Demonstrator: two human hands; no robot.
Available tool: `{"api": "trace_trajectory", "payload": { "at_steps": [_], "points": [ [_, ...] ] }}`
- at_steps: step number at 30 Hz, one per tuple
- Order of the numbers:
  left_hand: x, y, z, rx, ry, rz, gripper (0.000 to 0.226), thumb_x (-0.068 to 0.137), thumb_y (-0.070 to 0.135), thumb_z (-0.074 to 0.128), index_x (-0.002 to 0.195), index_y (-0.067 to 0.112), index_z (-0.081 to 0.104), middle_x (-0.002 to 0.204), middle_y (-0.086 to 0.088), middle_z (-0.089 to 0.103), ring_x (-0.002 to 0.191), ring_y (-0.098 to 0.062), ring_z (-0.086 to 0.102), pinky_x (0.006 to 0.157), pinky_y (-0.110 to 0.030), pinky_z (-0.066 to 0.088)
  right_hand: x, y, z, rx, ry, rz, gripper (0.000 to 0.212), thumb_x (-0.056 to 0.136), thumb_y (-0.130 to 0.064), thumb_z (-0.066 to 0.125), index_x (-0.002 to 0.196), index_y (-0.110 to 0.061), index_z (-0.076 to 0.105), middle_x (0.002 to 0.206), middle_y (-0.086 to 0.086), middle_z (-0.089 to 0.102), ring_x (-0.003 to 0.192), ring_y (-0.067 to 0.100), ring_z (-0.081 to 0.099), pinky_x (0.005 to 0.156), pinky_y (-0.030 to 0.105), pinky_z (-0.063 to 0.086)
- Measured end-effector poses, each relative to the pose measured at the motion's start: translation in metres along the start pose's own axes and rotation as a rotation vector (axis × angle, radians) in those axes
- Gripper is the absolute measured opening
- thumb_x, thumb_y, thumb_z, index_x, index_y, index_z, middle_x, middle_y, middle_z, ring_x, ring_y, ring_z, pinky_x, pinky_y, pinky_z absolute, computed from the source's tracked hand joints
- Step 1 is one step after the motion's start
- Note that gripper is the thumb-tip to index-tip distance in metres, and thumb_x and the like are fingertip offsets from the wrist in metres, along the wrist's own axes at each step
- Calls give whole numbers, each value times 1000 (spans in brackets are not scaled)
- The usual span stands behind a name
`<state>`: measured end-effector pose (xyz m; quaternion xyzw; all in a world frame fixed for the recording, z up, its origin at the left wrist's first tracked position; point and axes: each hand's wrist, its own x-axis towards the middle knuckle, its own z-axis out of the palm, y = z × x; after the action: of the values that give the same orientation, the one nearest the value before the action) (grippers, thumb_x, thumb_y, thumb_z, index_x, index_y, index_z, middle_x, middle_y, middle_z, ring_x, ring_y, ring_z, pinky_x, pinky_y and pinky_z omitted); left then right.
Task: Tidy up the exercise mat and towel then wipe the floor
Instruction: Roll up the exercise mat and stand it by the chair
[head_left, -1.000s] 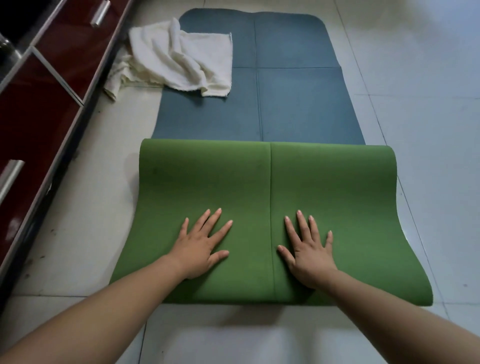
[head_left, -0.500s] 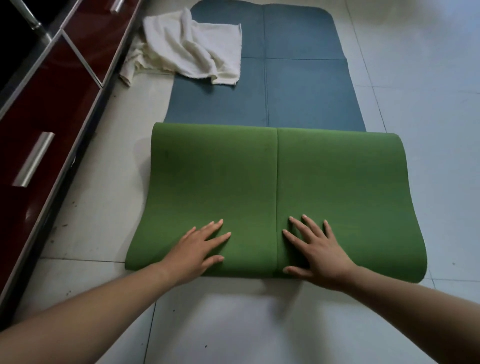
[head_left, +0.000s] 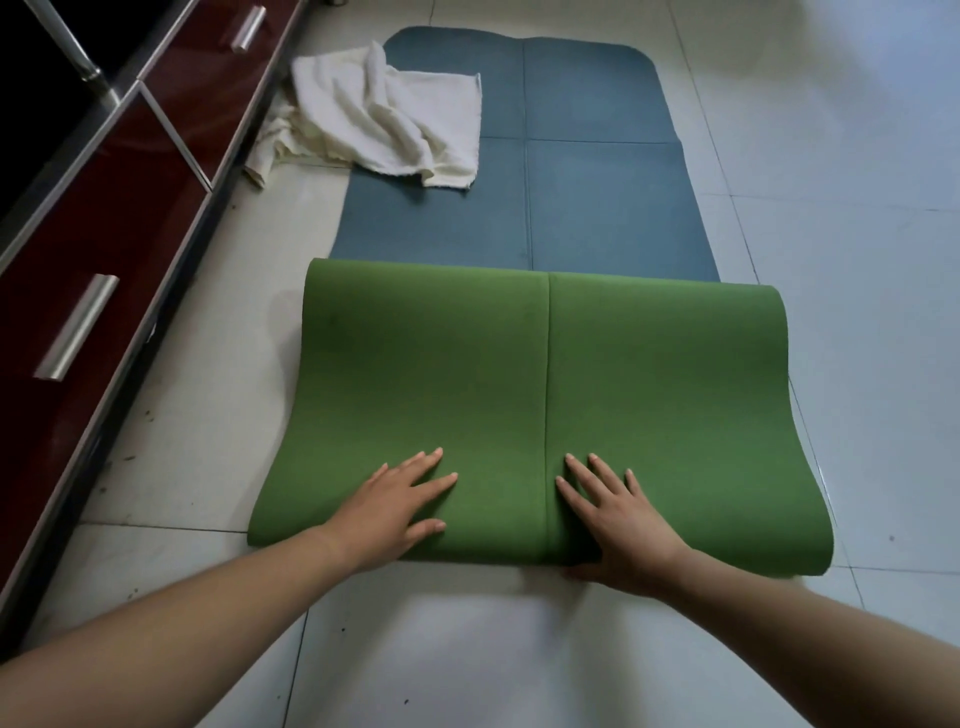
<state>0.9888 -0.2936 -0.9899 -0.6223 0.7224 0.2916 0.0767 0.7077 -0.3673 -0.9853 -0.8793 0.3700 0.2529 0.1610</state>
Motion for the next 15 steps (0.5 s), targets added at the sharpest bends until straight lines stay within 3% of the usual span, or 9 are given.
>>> {"api": "trace_trajectory", "payload": {
  "at_steps": [3, 7, 11, 15],
  "points": [
    [-1, 1, 1, 28, 12, 6, 64, 91, 58, 35, 147, 36, 14, 158, 8, -2, 145, -13, -2, 116, -38, 2, 1, 1, -3, 46, 5, -17, 95, 80, -57, 56, 150, -20, 3, 158, 4, -11, 144, 27, -9, 115, 53, 6],
    [0, 5, 1, 74, 65, 63, 88, 68, 78, 15, 146, 38, 16, 157, 10, 6, 145, -13, -1, 111, -38, -8, 5, 14, -14, 146, 27, -51, 90, 79, -56, 58, 149, -22, 12, 158, -1, 0, 145, 21, 0, 117, 47, 14],
    [3, 1, 0, 114, 97, 106, 87, 72, 70, 46, 147, 38, 14, 157, 10, 7, 145, -14, 2, 111, -38, -8, 7, 21, -24, 196, 63, -87, 87, 78, -55, 61, 148, -21, 21, 157, -1, 10, 144, 18, 8, 117, 39, 18],
    [7, -3, -4, 102, 14, 117, 83, 81, 42, 63, 146, 38, 13, 156, 11, 11, 144, -11, 11, 116, -32, 9, 8, 23, -29, 218, 96, -117, 78, 80, -51, 62, 145, -20, 31, 154, 0, 26, 141, 18, 23, 113, 23, 16]
  ]
}}
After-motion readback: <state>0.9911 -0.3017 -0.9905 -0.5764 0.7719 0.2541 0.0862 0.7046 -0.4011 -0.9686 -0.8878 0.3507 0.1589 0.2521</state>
